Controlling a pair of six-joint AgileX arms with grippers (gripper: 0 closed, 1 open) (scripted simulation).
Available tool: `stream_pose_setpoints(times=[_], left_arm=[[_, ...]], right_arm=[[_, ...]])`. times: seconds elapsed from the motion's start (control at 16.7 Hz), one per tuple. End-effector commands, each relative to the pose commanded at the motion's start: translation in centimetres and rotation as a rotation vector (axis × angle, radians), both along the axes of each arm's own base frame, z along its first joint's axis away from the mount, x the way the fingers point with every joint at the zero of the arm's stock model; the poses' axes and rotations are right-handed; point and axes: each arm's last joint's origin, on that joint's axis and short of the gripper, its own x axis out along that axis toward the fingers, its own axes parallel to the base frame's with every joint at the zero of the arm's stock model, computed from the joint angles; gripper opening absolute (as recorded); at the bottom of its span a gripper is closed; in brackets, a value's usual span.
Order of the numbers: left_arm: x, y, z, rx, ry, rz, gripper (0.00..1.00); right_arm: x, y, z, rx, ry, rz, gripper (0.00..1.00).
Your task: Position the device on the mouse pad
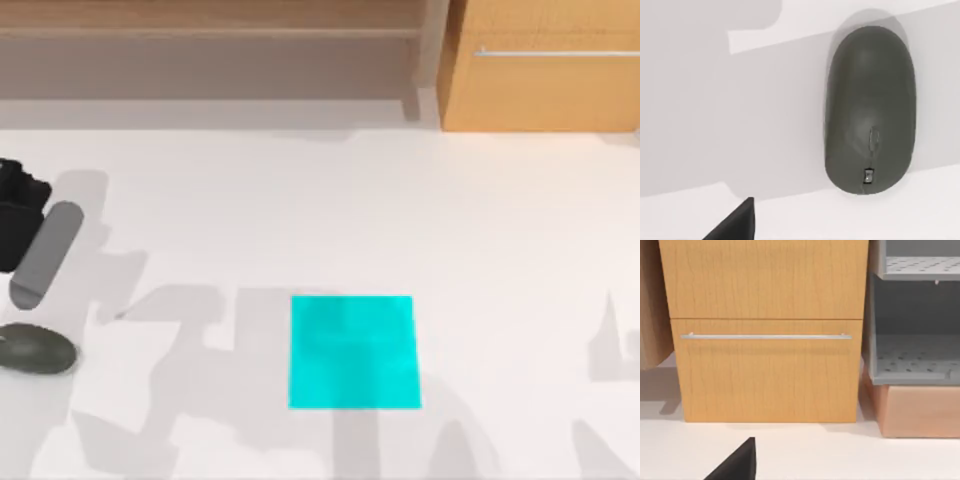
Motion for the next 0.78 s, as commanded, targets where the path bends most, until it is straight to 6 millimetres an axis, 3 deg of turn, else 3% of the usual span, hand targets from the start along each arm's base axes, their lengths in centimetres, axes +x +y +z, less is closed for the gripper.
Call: stream_pose_setpoints(times=[0.36,0.48,0.78], left_arm=[[0.0,-0.1,-0.4,0.000,0.000,-0.002,1.00],[0.2,-0.1,-1.9,0.000,0.001,0.000,1.00],[0.4,0.0,-7.8,0.000,-0.009,0.000,1.00]], right_arm=[[0.0,0.0,0.0,0.000,0.000,0.000,1.00],[0.0,0.0,0.0,0.000,0.000,0.000,1.00],[0.0,0.0,0.0,0.000,0.000,0.000,1.00]])
